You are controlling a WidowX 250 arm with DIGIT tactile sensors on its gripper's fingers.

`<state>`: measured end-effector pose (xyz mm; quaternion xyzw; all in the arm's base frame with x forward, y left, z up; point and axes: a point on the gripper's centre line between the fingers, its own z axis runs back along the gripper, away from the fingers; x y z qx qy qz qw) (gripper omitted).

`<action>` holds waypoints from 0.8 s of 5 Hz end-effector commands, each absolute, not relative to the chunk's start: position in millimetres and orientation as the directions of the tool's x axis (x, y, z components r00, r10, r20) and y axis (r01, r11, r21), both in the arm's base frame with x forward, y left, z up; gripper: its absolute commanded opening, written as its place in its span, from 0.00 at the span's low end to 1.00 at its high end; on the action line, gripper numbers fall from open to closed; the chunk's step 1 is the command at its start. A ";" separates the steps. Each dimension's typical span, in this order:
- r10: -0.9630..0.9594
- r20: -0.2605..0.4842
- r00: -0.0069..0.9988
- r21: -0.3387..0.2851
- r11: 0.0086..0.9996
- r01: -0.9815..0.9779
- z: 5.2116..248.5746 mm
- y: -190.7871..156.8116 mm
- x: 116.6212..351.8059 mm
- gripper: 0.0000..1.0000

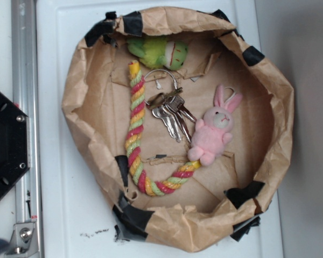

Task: Grab the pink bunny.

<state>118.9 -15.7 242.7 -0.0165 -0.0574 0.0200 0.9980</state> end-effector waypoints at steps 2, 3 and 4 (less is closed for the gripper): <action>0.143 0.125 0.982 0.025 0.989 -0.147 211.4 -12.9 168.9 1.00; 0.376 0.133 0.917 -0.072 0.927 -0.369 190.1 5.0 217.4 1.00; 0.602 0.112 0.791 -0.174 0.795 -0.581 162.4 18.2 253.4 1.00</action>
